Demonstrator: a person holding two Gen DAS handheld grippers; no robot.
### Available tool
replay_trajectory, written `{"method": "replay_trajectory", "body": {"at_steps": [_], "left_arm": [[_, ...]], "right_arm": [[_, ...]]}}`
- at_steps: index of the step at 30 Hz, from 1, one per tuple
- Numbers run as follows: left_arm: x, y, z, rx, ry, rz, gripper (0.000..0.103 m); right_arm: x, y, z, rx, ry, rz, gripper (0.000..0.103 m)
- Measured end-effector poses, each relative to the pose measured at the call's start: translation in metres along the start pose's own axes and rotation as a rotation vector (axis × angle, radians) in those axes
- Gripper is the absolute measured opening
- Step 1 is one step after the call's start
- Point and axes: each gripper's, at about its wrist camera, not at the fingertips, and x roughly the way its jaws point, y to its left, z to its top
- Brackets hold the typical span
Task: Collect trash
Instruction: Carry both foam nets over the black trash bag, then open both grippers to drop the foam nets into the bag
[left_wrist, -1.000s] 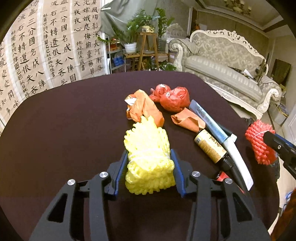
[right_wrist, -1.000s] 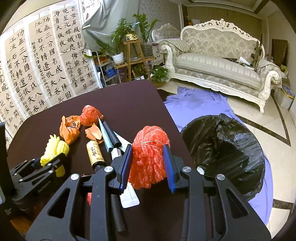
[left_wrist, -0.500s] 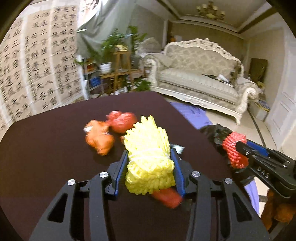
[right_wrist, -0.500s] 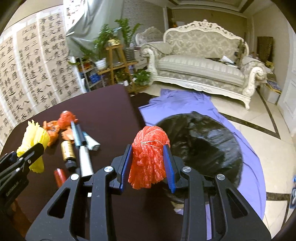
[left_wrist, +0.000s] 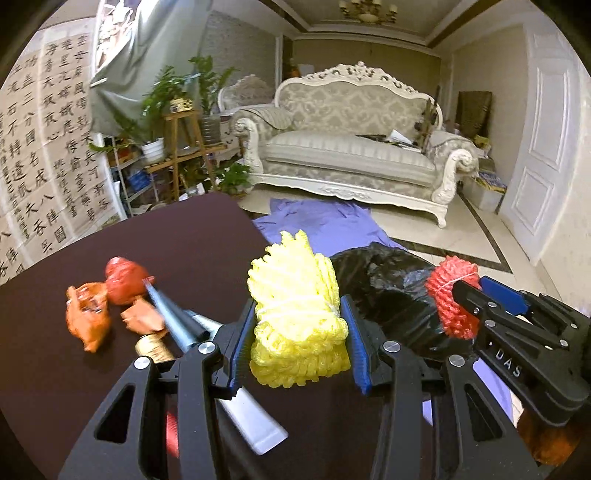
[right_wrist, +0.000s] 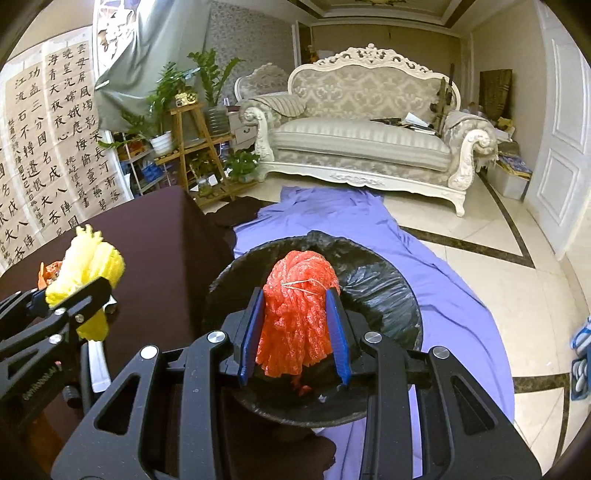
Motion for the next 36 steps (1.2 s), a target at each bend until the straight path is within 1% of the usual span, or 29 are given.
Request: {"method": "replay_trajectory", "body": {"at_steps": [7, 14, 15, 16, 17, 18, 19, 20, 25, 29, 36], "left_arm": [[0.029, -0.021, 0.009, 0.049, 0.021, 0.008, 0.045], [0.052, -0.036, 0.012, 0.075, 0.046, 0.016, 0.046], [0.054, -0.037, 0.013, 0.077, 0.047, 0.019, 0.048], [0.055, -0.040, 0.013, 0.080, 0.049, 0.024, 0.052], [0.057, -0.040, 0.013, 0.083, 0.050, 0.035, 0.060], [0.057, -0.039, 0.012, 0.082, 0.046, 0.044, 0.065], [0.057, -0.039, 0.013, 0.081, 0.042, 0.052, 0.072], [0.056, -0.038, 0.013, 0.077, 0.036, 0.060, 0.073], [0.055, -0.035, 0.014, 0.075, 0.035, 0.092, 0.076], [0.050, -0.030, 0.014, 0.065, 0.040, 0.101, 0.076], [0.027, -0.017, 0.007, 0.034, 0.047, 0.122, 0.076]], "right_arm": [[0.014, -0.015, 0.003, 0.010, 0.002, 0.009, 0.033], [0.027, -0.033, 0.004, 0.038, 0.013, 0.007, 0.034], [0.029, -0.036, 0.004, 0.046, 0.011, 0.008, 0.035], [0.030, -0.036, 0.006, 0.050, 0.010, 0.008, 0.044], [0.031, -0.038, 0.006, 0.057, 0.004, 0.004, 0.049], [0.030, -0.039, 0.005, 0.062, -0.003, -0.001, 0.055], [0.029, -0.040, 0.005, 0.064, -0.007, -0.005, 0.057], [0.029, -0.041, 0.005, 0.065, -0.007, -0.006, 0.057], [0.029, -0.043, 0.005, 0.063, -0.002, -0.013, 0.057], [0.027, -0.041, 0.003, 0.057, 0.000, -0.013, 0.057], [0.017, -0.024, -0.009, 0.046, 0.016, 0.008, 0.057]]}}
